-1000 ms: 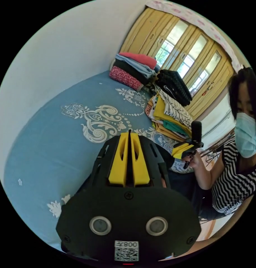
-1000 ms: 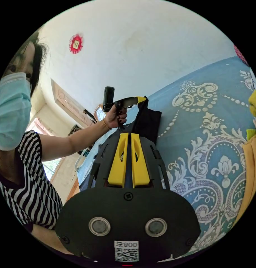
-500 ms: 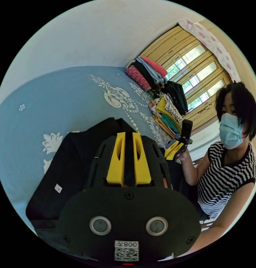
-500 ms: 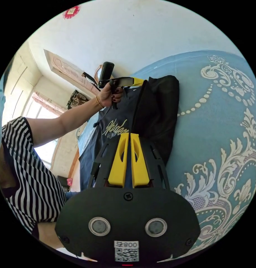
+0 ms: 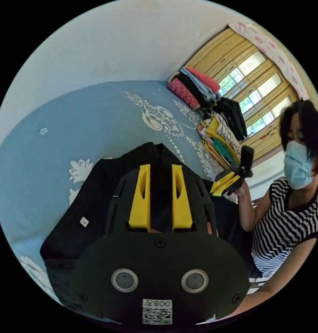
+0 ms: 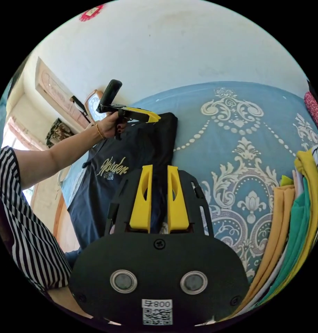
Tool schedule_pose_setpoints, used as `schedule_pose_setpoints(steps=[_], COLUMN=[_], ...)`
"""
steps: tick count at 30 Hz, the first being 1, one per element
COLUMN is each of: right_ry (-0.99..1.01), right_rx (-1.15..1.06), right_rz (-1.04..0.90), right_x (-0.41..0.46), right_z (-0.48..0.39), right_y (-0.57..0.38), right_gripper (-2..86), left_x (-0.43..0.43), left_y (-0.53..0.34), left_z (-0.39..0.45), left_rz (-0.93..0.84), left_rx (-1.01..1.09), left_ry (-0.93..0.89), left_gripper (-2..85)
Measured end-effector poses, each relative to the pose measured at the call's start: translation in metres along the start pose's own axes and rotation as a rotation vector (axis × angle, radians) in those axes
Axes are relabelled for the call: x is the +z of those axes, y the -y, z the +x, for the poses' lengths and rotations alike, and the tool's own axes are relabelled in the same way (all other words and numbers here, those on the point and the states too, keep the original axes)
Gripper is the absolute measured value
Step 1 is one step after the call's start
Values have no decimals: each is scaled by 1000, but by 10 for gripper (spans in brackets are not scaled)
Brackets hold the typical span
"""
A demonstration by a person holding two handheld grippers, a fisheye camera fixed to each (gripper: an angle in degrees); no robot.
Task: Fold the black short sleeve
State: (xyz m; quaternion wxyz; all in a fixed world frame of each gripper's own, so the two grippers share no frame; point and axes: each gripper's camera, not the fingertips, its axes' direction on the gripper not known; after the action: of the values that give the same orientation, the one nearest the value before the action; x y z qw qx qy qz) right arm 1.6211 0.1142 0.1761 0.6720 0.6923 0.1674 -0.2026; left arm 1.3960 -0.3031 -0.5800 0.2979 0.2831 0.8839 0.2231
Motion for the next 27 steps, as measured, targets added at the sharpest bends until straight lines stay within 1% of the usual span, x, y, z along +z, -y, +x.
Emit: schedule_pose_setpoints(steps=[2,4,6,7,9,12,16,19,23,25,27], right_ry=[-54,-61,-88,-98,-90,-94,-92,-107,-79,-79,-92], right_rx=[17,27,41,38,30,41,37,41,48,64,108], right_rz=[5,-54,-135,-123,-121,-105,-98,-83,19,17,-36], right_x=[1,13,30,29,28,24,21,16,-7,-6,4], right_z=[0,-1,-3,-5,-8,-10,-14,-18,-21,-19,-14], right_y=[-1,2,5,5,7,7,7,8,6,6,7], right_gripper=[78,76,59,52,27,13,7,4,3,3,3], left_x=[16,32,48,50,50,44,46,49,33,34,49], left_y=[12,22,28,29,30,32,35,37,43,48,55], left_z=[5,7,8,9,16,27,36,39,53,57,59], left_rz=[-42,-88,-140,-140,-114,-52,-41,-25,105,104,36], left_rx=[32,45,56,62,90,118,135,122,141,137,122], left_ry=[40,51,60,56,35,35,40,9,-38,-38,-22], left_gripper=[85,72,41,35,18,9,6,4,4,5,7])
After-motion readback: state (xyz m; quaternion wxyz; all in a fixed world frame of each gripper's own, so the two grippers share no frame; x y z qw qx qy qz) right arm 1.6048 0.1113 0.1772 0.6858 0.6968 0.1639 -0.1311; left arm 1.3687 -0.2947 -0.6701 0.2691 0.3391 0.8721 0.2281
